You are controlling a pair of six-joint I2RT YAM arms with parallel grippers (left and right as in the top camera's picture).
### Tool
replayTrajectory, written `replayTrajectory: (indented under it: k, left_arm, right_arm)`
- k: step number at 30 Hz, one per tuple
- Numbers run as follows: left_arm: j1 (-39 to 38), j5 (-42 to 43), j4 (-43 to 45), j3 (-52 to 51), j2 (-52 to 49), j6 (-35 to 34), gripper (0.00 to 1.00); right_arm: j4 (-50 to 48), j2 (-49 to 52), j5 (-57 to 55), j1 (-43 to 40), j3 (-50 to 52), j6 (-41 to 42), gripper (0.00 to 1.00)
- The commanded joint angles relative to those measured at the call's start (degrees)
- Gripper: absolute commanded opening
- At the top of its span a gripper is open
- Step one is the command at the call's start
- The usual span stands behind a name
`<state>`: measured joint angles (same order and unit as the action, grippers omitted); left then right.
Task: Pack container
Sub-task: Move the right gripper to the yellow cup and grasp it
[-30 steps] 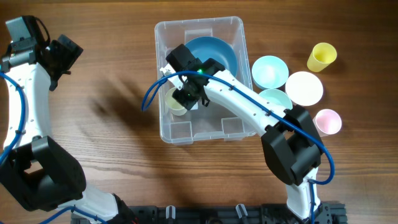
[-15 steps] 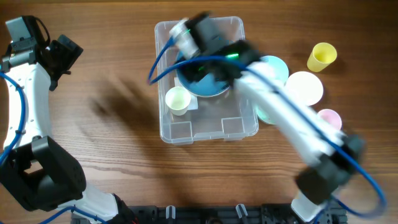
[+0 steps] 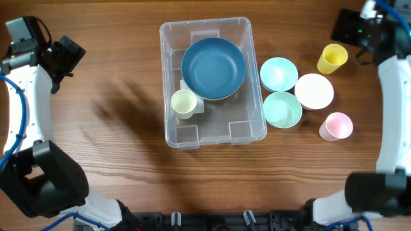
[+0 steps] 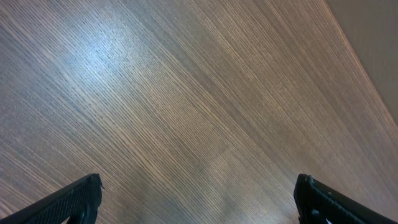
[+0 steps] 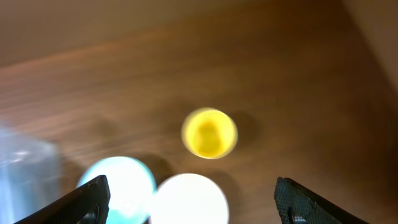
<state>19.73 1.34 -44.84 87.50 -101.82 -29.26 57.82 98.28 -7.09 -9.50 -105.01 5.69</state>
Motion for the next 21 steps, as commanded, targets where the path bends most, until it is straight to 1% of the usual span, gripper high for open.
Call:
replayTrajectory:
  k: [1, 5, 9, 13, 15, 16, 17, 20, 21]
  left_arm:
    - [0.2, 0.1, 0.0, 0.6, -0.4, 0.3, 1.00]
    - [0.2, 0.1, 0.0, 0.6, -0.4, 0.3, 1.00]
    - [0.2, 0.1, 0.0, 0.6, -0.4, 0.3, 1.00]
    - [0.2, 0.1, 0.0, 0.6, -0.4, 0.3, 1.00]
    - [0.2, 0.1, 0.0, 0.6, -0.4, 0.3, 1.00]
    - [0.2, 0.1, 0.0, 0.6, -0.4, 0.3, 1.00]
    - [0.2, 0.1, 0.0, 0.6, -0.4, 0.3, 1.00]
    - [0.2, 0.1, 0.0, 0.6, -0.4, 0.3, 1.00]
    - [0.2, 0.1, 0.0, 0.6, -0.4, 0.3, 1.00]
  right_arm:
    - [-0.9, 7.1, 2.4, -4.0, 2.3, 3.1, 0.86]
    - [-3.0, 14.6, 4.8, -6.4, 2.3, 3.9, 0.86]
    - [-5.3, 21.6, 5.7, -7.0, 2.3, 3.9, 0.86]
    - [-8.3, 25.9, 6.4, -6.9, 2.3, 3.9, 0.86]
    - [-9.7, 27.3, 7.0, -6.9, 2.3, 4.1, 0.84]
    - [-10.3, 27.8, 7.0, -6.9, 2.3, 4.8, 0.79]
    - [-10.6, 27.9, 7.1, -6.9, 2.3, 5.0, 0.68]
    - [-11.4, 27.8, 7.2, -6.9, 2.3, 5.0, 0.26]
    - [-11.4, 27.8, 7.1, -6.9, 2.1, 4.9, 0.17]
